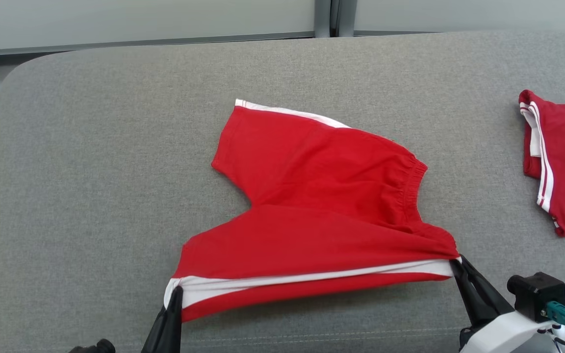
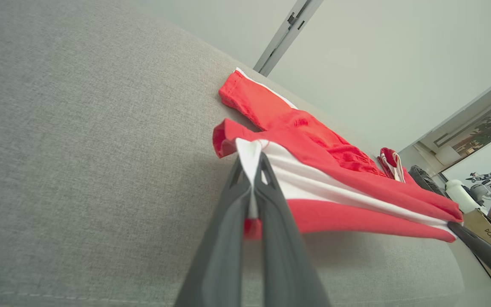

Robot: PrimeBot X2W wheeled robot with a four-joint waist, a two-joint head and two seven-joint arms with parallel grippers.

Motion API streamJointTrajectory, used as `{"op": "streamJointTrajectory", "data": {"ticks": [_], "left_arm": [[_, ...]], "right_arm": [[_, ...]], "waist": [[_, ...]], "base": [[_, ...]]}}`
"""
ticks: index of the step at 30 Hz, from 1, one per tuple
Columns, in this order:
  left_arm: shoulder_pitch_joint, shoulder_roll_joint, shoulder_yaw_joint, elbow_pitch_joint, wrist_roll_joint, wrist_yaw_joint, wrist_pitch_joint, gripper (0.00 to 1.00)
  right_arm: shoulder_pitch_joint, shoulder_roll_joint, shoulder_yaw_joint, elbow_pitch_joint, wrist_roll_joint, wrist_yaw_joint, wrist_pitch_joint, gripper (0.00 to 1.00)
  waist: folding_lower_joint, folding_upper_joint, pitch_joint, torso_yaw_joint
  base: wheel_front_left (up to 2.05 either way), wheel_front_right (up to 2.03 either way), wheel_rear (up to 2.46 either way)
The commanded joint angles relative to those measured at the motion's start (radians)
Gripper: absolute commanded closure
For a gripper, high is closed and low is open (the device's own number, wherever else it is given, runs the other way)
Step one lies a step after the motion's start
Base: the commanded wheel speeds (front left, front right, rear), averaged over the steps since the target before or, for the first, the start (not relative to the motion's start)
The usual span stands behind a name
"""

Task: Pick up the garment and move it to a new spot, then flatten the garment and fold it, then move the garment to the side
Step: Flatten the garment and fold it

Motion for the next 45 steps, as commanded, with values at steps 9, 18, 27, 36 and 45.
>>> {"op": "streamJointTrajectory", "data": {"ticks": [9, 18, 27, 36, 45], "left_arm": [[0.042, 0.020, 0.024, -0.027, 0.027, -0.016, 0.001, 1.00], [-0.169, 0.002, -0.001, 0.061, 0.010, -0.042, 0.056, 1.00], [-0.471, 0.005, -0.041, 0.274, 0.028, -0.065, 0.126, 1.00], [-0.801, -0.035, -0.072, 0.556, 0.041, -0.075, 0.121, 1.00], [-1.058, -0.056, -0.115, 0.844, 0.057, -0.076, 0.107, 1.00]], "right_arm": [[0.075, -0.007, -0.020, -0.060, -0.003, -0.004, 0.075, 1.00], [-0.030, -0.023, 0.045, 0.003, 0.033, -0.003, 0.130, 1.00], [-0.210, 0.009, 0.019, 0.108, 0.064, -0.003, 0.193, 1.00], [-0.425, 0.039, -0.035, 0.237, 0.056, -0.003, 0.216, 1.00], [-0.627, 0.068, -0.011, 0.404, 0.037, -0.003, 0.177, 1.00]], "waist": [[0.0001, 0.0000, -0.001, 0.002], [0.0001, 0.0000, -0.014, -0.019], [0.0001, 0.0000, 0.017, -0.051], [0.0001, 0.0000, 0.138, -0.092], [0.0001, 0.0000, 0.246, -0.135]], "base": [[0.00, 0.00, 0.00], [0.00, 0.00, 0.00], [0.00, 0.00, 0.00], [0.00, 0.00, 0.00], [0.00, 0.00, 0.00]]}}
